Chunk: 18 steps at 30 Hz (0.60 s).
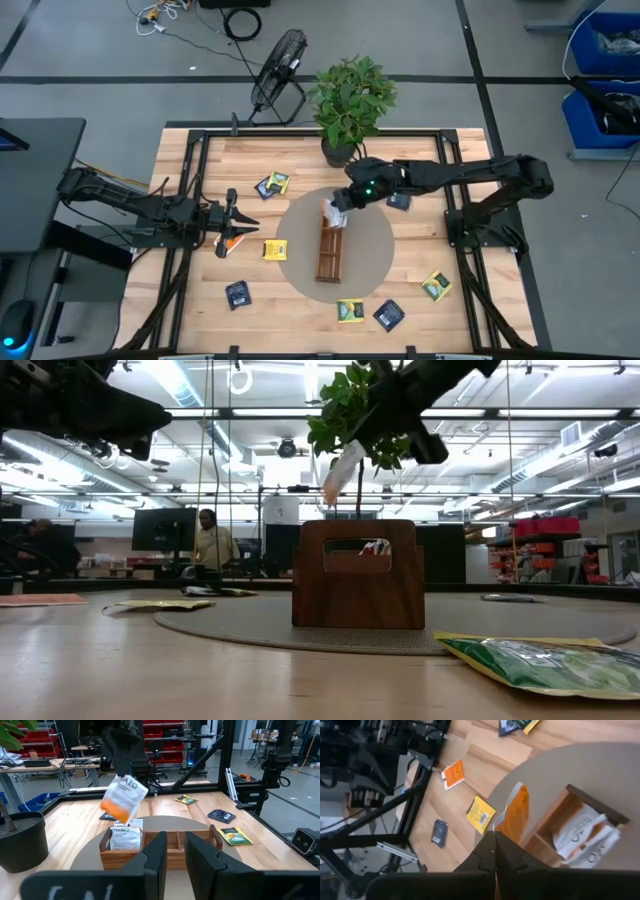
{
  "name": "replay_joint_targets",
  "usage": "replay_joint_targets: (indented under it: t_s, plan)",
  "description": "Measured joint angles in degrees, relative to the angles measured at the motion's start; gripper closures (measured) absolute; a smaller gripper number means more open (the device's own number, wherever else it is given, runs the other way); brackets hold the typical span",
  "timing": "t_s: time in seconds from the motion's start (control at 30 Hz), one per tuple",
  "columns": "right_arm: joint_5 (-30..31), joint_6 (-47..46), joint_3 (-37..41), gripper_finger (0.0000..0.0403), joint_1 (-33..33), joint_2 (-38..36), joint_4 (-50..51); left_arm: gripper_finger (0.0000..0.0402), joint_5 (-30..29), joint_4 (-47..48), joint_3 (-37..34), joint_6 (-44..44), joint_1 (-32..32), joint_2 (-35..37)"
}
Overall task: Pick & Place Tea
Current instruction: Put the orange tea bag into the top compartment of the top section wooden organizer
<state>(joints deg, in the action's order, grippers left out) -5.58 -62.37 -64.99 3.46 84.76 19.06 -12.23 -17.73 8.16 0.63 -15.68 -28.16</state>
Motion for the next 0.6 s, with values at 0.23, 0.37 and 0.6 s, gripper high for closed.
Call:
replay_joint_targets:
  t_s: [0.23, 0.37, 0.6]
  plan:
    - [-1.06, -2.04, 0.00, 0.0403, -0.37, 3.34, 0.16, 0.0333, 0.00, 0.61, 0.00, 0.01, 0.02, 0.00]
    - [-1.12, -3.01, 0.00, 0.0403, -0.45, 4.89, 1.06, 0.0333, 0.00, 0.77, 0.01, 0.02, 0.02, 0.00]
    - [-3.02, -3.89, 0.00, 0.0403, -0.44, 8.23, 3.05, 0.0333, 0.00, 0.87, 0.00, -0.01, 0.00, 0.00]
